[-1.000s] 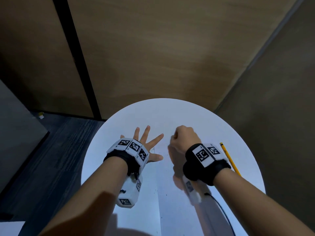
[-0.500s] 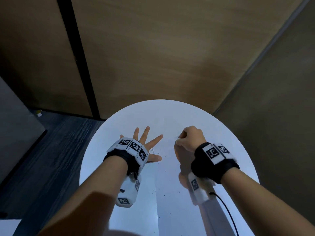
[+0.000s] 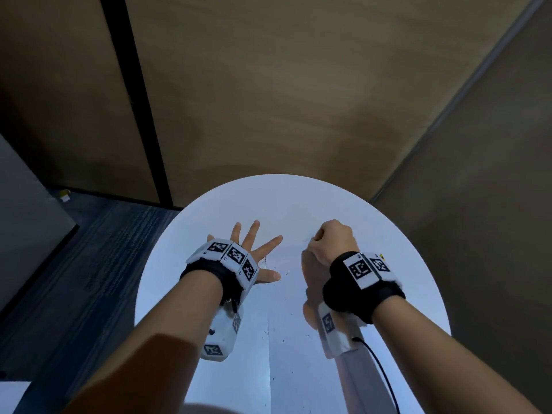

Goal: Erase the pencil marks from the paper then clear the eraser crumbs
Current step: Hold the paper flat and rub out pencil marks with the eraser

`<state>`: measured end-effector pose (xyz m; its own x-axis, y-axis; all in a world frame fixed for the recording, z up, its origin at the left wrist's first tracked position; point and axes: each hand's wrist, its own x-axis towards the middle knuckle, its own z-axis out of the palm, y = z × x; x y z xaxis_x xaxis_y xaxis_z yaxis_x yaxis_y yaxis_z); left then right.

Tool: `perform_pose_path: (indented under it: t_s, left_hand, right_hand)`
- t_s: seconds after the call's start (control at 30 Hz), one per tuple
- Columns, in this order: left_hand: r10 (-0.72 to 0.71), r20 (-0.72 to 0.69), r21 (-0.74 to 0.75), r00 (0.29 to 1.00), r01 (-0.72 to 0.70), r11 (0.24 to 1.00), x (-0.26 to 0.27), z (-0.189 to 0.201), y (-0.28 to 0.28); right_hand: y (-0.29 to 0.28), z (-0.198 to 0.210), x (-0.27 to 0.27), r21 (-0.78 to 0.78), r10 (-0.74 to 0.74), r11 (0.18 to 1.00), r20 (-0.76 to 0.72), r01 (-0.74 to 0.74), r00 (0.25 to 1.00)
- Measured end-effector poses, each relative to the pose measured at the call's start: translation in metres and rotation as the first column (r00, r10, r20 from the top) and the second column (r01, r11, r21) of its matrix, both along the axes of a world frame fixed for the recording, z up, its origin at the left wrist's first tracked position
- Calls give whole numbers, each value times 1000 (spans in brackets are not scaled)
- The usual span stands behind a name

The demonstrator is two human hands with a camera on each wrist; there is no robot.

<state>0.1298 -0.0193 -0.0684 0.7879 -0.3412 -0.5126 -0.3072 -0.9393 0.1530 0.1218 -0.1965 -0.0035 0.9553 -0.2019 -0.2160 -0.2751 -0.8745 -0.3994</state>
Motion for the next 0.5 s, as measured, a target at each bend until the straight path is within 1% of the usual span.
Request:
perform_pose_path:
  t_s: [0.1, 0.13, 0.27, 0.33, 0.37, 0.4, 0.43, 0.47, 0.5]
  left_hand:
    - [-3, 1, 3, 1000, 3, 1000, 1, -1, 0]
    - [-6, -2, 3, 1000, 6, 1000, 1, -1, 0]
    - [1, -3, 3, 1000, -1, 1000, -1, -1, 1]
    - [6, 5, -17, 1000, -6, 1000, -1, -2, 1]
    - [10, 5, -27, 1000, -10, 1000, -1, -2, 1]
    - [12, 8, -33, 1000, -12, 999, -1, -3, 1]
    - [12, 13, -35, 1000, -12, 999, -1, -3, 1]
    - [10, 17, -34, 1000, -9, 999, -1, -4, 2]
    - [8, 18, -32, 1000, -8, 999, -2, -3, 2]
  right_hand:
    - [10, -8, -5, 85, 73, 994, -17, -71, 997]
    - [10, -10, -6, 77, 70, 995, -24, -68, 997]
    - [-7, -7, -1, -22, -22, 1000, -7, 22, 1000]
    - [-16, -5, 3, -17, -34, 999, -17, 33, 999]
    - [-22, -5, 4, 27, -59, 998, -16, 60, 998]
    - [-29, -5, 5, 104, -114, 988, -10, 114, 993]
    - [-37, -4, 6, 216, -189, 958, -14, 188, 982]
    - [-44, -2, 6, 333, -272, 905, -31, 266, 962]
    - [-50, 0, 7, 417, -338, 848, -48, 326, 940]
